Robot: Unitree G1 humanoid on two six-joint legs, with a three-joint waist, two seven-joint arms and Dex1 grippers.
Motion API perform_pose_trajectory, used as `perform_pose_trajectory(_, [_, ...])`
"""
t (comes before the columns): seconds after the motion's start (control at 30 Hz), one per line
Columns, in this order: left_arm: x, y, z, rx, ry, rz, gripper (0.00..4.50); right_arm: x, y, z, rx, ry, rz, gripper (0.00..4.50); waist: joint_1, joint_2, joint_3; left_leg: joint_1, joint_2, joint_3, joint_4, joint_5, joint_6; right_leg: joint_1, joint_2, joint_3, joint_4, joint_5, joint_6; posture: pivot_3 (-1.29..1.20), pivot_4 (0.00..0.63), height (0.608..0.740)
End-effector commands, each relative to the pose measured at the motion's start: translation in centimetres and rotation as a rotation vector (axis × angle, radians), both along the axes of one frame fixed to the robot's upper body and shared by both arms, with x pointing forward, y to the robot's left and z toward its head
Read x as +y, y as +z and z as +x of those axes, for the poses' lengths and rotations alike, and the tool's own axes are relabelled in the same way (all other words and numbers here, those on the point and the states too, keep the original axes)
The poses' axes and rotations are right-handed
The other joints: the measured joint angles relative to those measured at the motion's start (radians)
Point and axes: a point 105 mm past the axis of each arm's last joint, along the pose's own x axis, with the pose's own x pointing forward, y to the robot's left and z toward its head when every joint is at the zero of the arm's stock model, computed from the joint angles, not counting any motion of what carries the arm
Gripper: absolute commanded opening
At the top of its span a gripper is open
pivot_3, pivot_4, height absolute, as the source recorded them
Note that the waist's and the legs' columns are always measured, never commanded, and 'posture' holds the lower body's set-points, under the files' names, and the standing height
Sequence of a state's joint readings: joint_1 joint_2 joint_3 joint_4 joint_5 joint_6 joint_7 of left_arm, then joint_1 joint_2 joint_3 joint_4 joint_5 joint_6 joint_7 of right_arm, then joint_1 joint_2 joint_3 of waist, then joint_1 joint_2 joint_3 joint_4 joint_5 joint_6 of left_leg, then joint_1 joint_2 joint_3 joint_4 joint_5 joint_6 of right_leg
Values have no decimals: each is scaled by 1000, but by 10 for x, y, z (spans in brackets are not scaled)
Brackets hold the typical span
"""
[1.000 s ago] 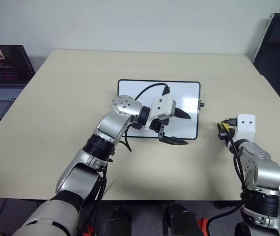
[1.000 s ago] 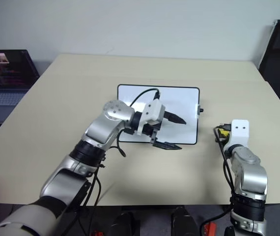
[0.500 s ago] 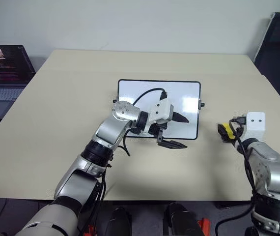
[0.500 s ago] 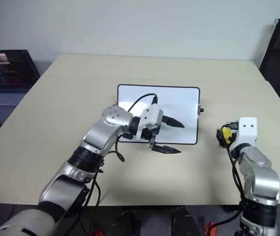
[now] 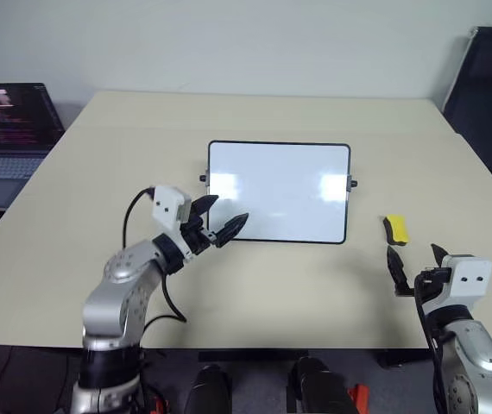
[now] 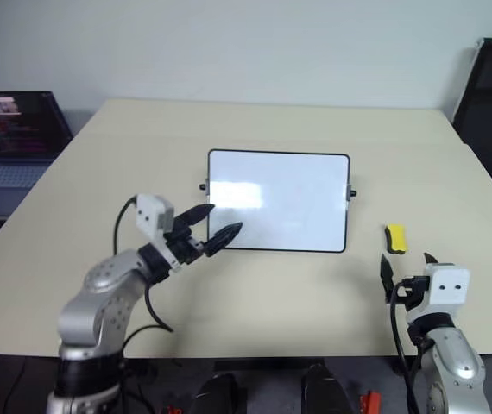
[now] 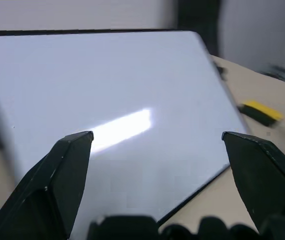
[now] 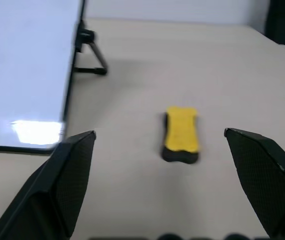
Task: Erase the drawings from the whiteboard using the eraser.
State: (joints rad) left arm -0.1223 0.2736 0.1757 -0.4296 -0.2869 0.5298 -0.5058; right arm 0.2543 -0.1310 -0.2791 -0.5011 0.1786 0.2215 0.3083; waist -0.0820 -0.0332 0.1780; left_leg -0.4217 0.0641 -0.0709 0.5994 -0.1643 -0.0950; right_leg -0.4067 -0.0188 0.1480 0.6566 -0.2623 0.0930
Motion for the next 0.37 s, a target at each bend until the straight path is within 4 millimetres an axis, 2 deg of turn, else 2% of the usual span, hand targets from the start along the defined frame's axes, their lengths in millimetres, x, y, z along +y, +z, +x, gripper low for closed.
perform_pose_trajectory(0.03, [30,2,-8,-57,257,14,4500,4,-2,1,-33,45,3,4479,1,-1,0,3,0,0,0,0,-1,0,0,0,-2,0,0,0,150,740])
perform_pose_trajectory(0.13, [51,-24,-12,37,415,8,4500,2,-7,3,-15,59,-1,4479,-3,-1,0,5,0,0,-1,-4,-7,1,-1,0,-13,0,-1,0,150,740])
perform_pose_trajectory(0.23, [59,-47,-19,123,443,9,4500,6,-12,2,4,56,-5,4479,-4,-3,0,4,-2,2,1,-5,-7,1,-4,2,-16,0,-1,0,150,740])
perform_pose_trajectory(0.37, [54,-52,-14,133,414,-6,4500,-1,-16,2,36,13,-19,4479,-3,-4,0,3,-2,3,2,-5,-8,0,-4,2,-16,0,-1,0,150,740])
